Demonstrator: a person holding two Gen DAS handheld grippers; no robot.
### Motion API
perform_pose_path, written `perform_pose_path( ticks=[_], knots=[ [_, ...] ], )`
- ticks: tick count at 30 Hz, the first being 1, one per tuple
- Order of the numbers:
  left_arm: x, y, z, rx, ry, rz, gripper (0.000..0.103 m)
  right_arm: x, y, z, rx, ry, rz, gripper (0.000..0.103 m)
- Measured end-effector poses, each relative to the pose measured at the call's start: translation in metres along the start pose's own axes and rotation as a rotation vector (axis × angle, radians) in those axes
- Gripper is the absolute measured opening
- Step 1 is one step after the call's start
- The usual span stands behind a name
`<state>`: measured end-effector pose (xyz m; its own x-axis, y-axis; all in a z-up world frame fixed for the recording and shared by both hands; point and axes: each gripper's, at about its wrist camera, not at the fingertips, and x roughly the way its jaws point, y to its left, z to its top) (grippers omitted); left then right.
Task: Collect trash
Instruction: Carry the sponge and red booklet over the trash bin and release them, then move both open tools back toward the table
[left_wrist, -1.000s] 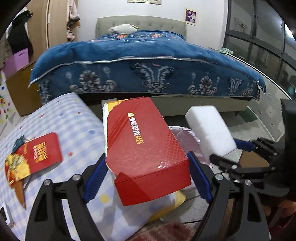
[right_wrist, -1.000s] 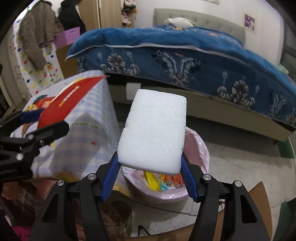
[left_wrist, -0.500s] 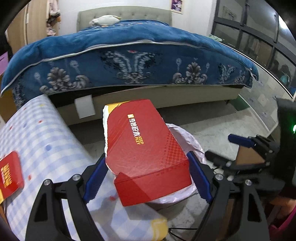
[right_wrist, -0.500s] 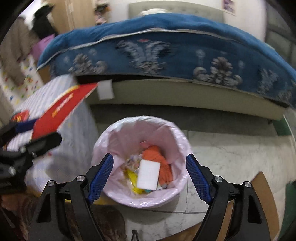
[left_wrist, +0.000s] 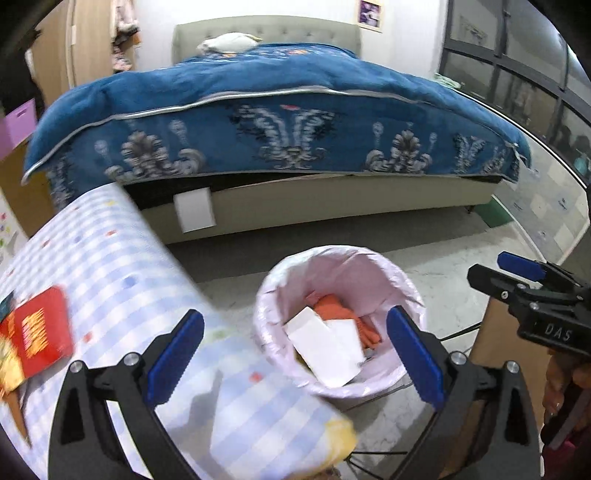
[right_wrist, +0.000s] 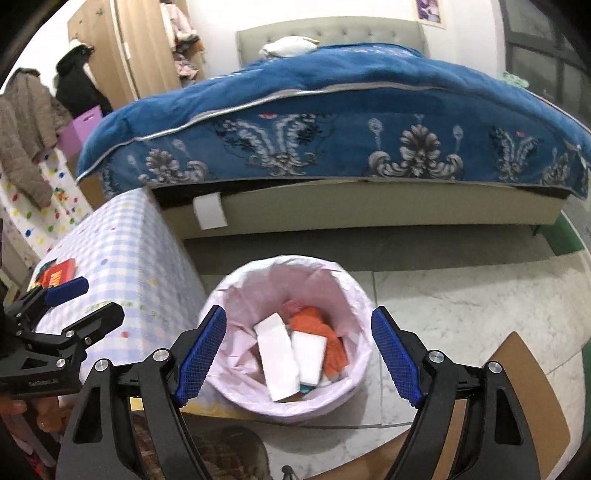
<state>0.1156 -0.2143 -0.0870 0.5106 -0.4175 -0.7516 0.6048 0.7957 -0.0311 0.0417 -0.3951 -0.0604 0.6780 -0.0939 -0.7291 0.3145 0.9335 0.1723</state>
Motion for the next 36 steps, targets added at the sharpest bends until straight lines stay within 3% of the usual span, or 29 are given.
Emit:
perform_pose_path(
  ticks=[11, 20, 28, 36],
  knots=[
    [-0.077, 0.060, -0.044, -0.134, -0.048, 0.146, 0.096, -0.030, 0.071, -0.011, -0.141, -0.011, 0.087, 0.080],
    [-0.131, 0.115, -0.089, -0.240, -0.062, 0.258, 0.096, -0.040, 0.161, -0.017, -0.318, -0.008, 0.193, 0.080],
    [-0.172, 0.178, -0.117, -0.344, -0.083, 0.405, 0.096, -0.026, 0.240, -0.024, -0.474, 0.023, 0.283, 0.080],
    [-0.187, 0.230, -0.132, -0.449, -0.080, 0.488, 0.096, -0.001, 0.298, -0.020, -0.555, 0.051, 0.347, 0.080]
  ],
)
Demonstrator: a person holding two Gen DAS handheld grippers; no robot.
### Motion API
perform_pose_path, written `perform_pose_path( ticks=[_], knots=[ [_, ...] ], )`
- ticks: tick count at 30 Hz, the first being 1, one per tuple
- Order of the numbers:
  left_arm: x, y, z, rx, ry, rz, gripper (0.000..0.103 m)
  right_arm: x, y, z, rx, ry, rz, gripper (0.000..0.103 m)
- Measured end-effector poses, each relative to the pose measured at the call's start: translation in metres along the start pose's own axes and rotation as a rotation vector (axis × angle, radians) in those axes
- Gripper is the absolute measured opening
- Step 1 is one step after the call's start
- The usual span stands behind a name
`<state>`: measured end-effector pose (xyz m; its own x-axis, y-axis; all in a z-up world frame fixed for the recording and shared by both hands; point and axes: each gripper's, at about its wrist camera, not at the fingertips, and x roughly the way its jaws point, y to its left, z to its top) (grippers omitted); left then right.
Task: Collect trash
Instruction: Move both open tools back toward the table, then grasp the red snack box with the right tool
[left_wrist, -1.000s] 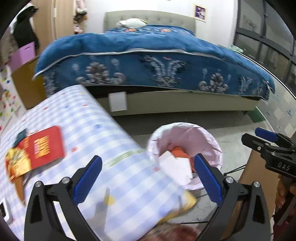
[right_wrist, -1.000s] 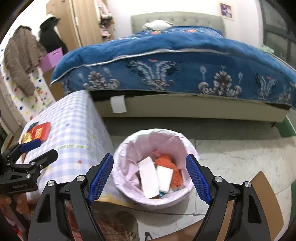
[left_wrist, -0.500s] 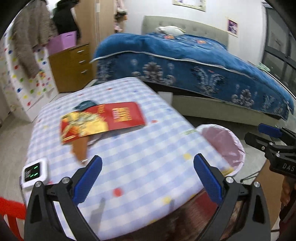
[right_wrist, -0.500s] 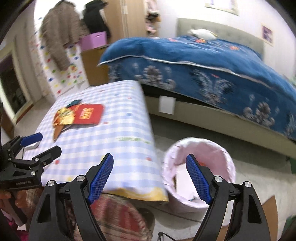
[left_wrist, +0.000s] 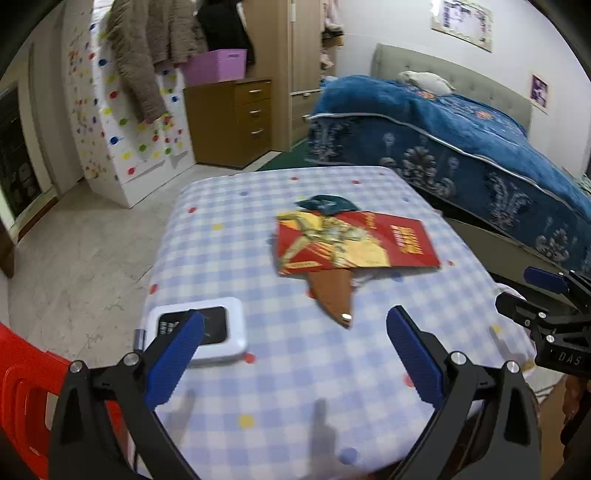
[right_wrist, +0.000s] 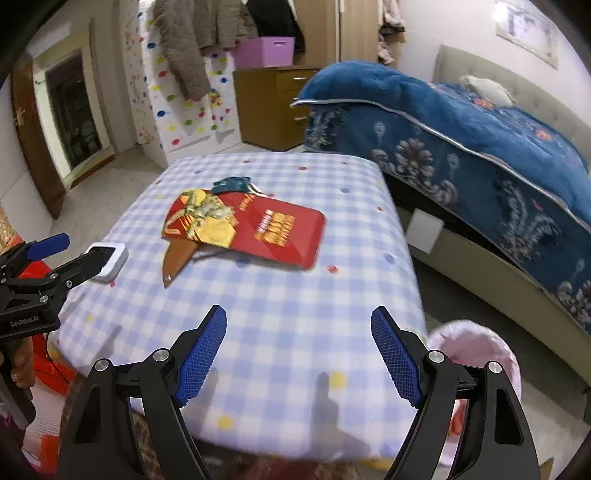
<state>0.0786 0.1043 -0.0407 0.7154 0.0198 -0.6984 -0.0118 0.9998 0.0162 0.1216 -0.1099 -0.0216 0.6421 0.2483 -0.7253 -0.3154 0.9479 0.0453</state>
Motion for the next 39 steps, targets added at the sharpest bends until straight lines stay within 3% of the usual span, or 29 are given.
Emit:
perform_pose_path(
  ticks=[6, 7, 9, 12, 15, 25, 31, 39],
  knots=[
    [0.022, 0.018, 0.018, -0.020, 0.008, 0.038, 0.096, 0.032, 0.006, 0.031, -0.023, -0.003, 0.022, 0.076],
    [0.025, 0.018, 0.021, -0.020, 0.008, 0.041, 0.096, 0.038, 0.006, 0.036, -0.025, -0.005, 0.028, 0.072],
    [0.033, 0.021, 0.026, -0.020, 0.011, 0.048, 0.096, 0.055, 0.008, 0.048, -0.035, 0.003, 0.030, 0.050],
    [0.047, 0.026, 0.034, -0.018, 0.023, 0.063, 0.096, 0.081, 0.007, 0.066, -0.047, 0.017, 0.035, 0.031],
    [0.063, 0.031, 0.042, -0.025, 0.038, 0.076, 0.096, 0.107, 0.003, 0.081, -0.057, 0.037, 0.027, 0.026],
    [0.079, 0.036, 0.046, -0.030, 0.054, 0.072, 0.096, 0.166, -0.024, 0.114, -0.018, 0.140, -0.008, 0.025],
    [0.071, 0.034, 0.034, -0.035, 0.063, 0.067, 0.096, 0.146, -0.025, 0.087, -0.041, 0.207, 0.060, 0.025],
    [0.046, 0.035, 0.008, -0.055, 0.071, 0.067, 0.096, 0.088, 0.009, 0.021, -0.082, 0.232, 0.158, 0.028]
  ],
)
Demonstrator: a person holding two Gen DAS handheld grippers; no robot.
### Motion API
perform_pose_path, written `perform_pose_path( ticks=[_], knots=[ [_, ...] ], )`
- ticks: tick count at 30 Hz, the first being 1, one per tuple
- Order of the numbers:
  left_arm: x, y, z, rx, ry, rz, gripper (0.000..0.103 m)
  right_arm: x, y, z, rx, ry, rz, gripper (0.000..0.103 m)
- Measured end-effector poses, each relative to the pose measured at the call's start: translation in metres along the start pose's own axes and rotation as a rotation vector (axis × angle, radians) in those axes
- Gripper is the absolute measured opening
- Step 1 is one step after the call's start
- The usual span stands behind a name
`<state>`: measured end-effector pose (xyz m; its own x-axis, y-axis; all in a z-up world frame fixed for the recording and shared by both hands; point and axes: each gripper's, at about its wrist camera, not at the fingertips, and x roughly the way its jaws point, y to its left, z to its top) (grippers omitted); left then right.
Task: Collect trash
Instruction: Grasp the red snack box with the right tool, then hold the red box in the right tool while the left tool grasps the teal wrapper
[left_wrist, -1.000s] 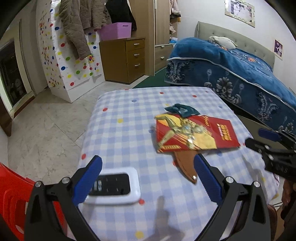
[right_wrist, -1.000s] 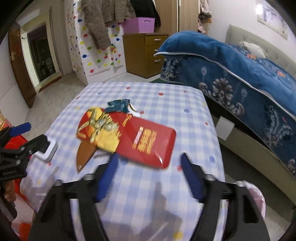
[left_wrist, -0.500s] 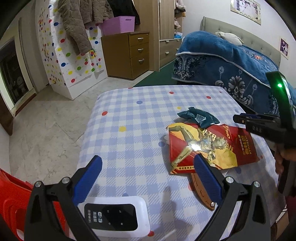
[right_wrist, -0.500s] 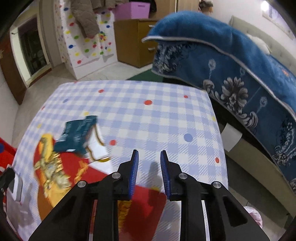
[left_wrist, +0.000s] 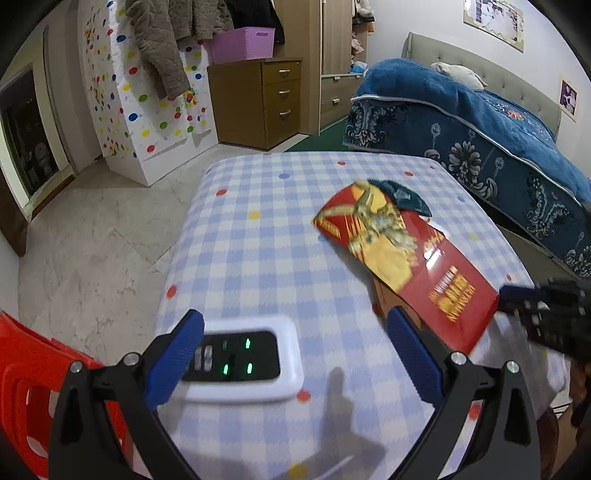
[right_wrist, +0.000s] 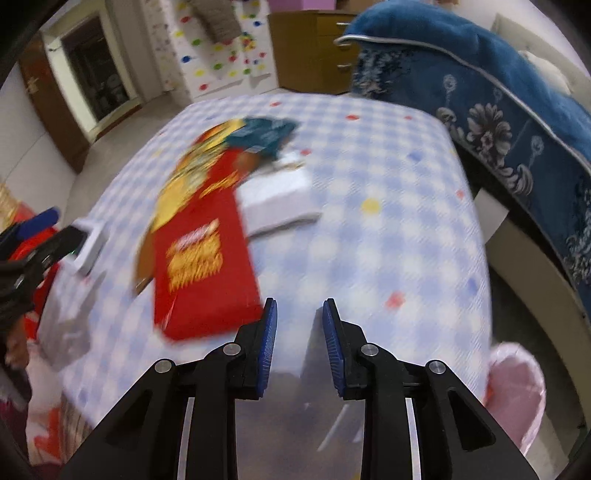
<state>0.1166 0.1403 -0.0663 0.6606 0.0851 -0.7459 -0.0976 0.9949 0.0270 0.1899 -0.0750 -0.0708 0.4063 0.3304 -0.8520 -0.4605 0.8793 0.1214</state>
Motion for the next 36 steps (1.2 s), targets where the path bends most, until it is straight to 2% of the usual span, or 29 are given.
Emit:
perform_pose_path(
  ticks=[2, 4, 5, 7, 8, 9, 11, 15, 19, 25, 28, 29, 32, 36],
  knots=[
    [-0.006, 0.002, -0.006, -0.002, 0.001, 0.007, 0.096, -0.005, 0.012, -0.008, -0.013, 0.003, 0.024, 0.028],
    [-0.012, 0.005, -0.009, -0.006, -0.003, 0.011, 0.096, -0.015, 0.024, -0.012, -0.049, -0.022, -0.019, 0.028],
    [-0.016, 0.007, -0.010, -0.009, -0.008, 0.013, 0.096, -0.019, 0.027, -0.011, -0.058, -0.040, -0.037, 0.034],
    [-0.023, 0.010, -0.012, -0.013, -0.020, 0.019, 0.096, -0.029, 0.032, -0.007, -0.064, -0.079, -0.049, 0.054],
    [-0.026, 0.011, -0.013, -0.015, -0.024, 0.022, 0.096, -0.035, 0.035, -0.004, -0.069, -0.107, -0.052, 0.068],
    [-0.027, 0.012, -0.013, -0.017, -0.027, 0.024, 0.096, -0.038, 0.039, -0.002, -0.076, -0.127, -0.051, 0.077],
    [-0.029, 0.015, -0.014, -0.023, -0.029, 0.025, 0.096, -0.040, 0.046, 0.004, -0.097, -0.146, -0.034, 0.086],
    [-0.029, 0.021, -0.017, -0.039, -0.023, 0.024, 0.096, -0.019, 0.064, 0.014, -0.161, -0.106, -0.033, 0.088],
    [-0.028, 0.025, -0.021, -0.049, -0.017, 0.021, 0.096, 0.003, 0.083, 0.014, -0.249, -0.053, -0.078, 0.088],
    [-0.025, 0.025, -0.022, -0.053, -0.009, 0.010, 0.096, 0.022, 0.084, 0.016, -0.267, -0.017, -0.102, 0.088],
    [-0.024, 0.024, -0.022, -0.052, -0.006, 0.007, 0.096, 0.025, 0.082, 0.016, -0.262, -0.041, -0.110, 0.084],
    [-0.023, 0.023, -0.022, -0.050, -0.006, 0.008, 0.096, 0.024, 0.083, 0.017, -0.261, -0.047, -0.093, 0.079],
    [-0.024, 0.023, -0.022, -0.051, -0.005, 0.013, 0.096, 0.019, 0.087, 0.012, -0.279, -0.073, -0.106, 0.078],
    [-0.027, 0.025, -0.022, -0.051, -0.009, 0.024, 0.096, -0.004, 0.084, 0.007, -0.253, -0.138, -0.022, 0.074]
  ],
)
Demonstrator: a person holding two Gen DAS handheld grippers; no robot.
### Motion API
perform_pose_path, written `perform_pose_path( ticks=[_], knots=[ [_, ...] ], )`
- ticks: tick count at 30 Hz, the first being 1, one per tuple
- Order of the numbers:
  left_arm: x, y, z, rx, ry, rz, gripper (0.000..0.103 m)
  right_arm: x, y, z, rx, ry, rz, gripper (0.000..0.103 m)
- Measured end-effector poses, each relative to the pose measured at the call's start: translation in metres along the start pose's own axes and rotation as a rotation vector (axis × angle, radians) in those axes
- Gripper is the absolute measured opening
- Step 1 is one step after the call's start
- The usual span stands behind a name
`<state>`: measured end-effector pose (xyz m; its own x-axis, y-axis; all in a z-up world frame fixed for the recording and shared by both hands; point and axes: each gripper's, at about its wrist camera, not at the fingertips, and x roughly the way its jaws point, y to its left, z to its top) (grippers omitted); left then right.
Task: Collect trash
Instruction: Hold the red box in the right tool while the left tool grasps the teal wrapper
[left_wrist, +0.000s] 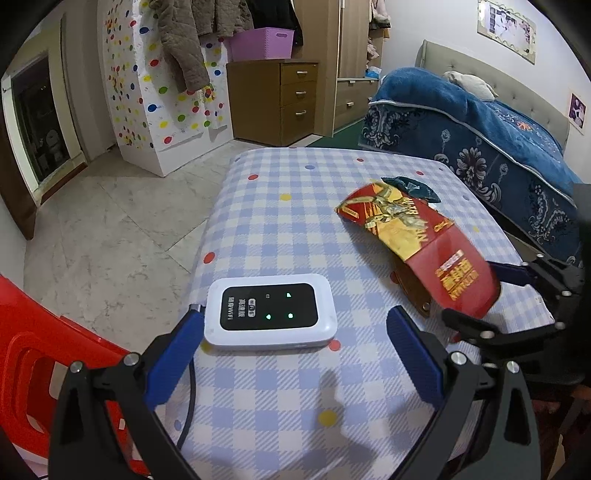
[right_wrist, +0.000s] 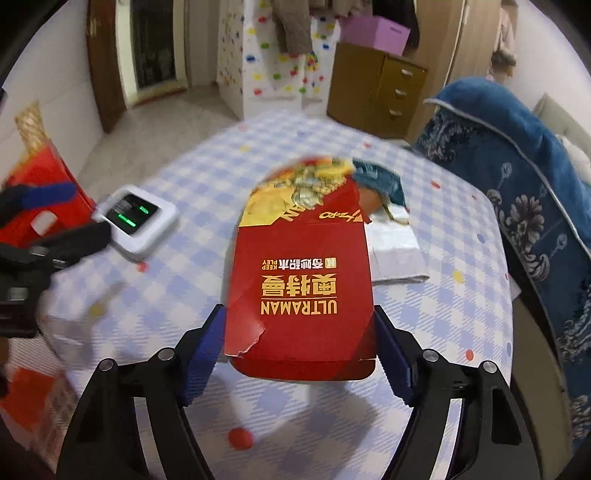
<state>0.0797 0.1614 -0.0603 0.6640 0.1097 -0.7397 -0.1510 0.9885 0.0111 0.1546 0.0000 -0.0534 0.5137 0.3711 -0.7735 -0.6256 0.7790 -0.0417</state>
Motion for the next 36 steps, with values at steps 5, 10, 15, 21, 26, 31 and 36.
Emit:
perform_pose_path(
  ticks=[5, 10, 15, 21, 26, 31, 36],
  knots=[
    [-0.008, -0.001, 0.002, 0.002, -0.016, 0.015, 0.096, -0.039, 0.000, 0.000, 0.023, -0.096, 0.063, 0.073],
    [-0.013, -0.006, 0.004, 0.015, -0.023, 0.024, 0.096, -0.083, -0.009, -0.001, 0.072, -0.213, 0.066, 0.073],
    [-0.013, -0.025, 0.009, 0.058, -0.025, 0.011, 0.096, -0.118, -0.038, -0.004, 0.151, -0.307, -0.032, 0.073],
    [0.001, -0.060, 0.028, 0.105, -0.029, -0.043, 0.096, -0.115, -0.069, -0.015, 0.201, -0.286, -0.143, 0.074],
    [0.025, -0.079, 0.057, 0.095, -0.014, -0.089, 0.084, -0.102, -0.090, -0.022, 0.232, -0.274, -0.175, 0.075],
    [0.057, -0.105, 0.086, 0.108, 0.000, -0.122, 0.070, -0.086, -0.108, -0.021, 0.263, -0.268, -0.189, 0.075],
    [0.102, -0.129, 0.108, 0.104, 0.057, -0.125, 0.066, -0.069, -0.126, -0.017, 0.284, -0.258, -0.205, 0.075]
  ],
)
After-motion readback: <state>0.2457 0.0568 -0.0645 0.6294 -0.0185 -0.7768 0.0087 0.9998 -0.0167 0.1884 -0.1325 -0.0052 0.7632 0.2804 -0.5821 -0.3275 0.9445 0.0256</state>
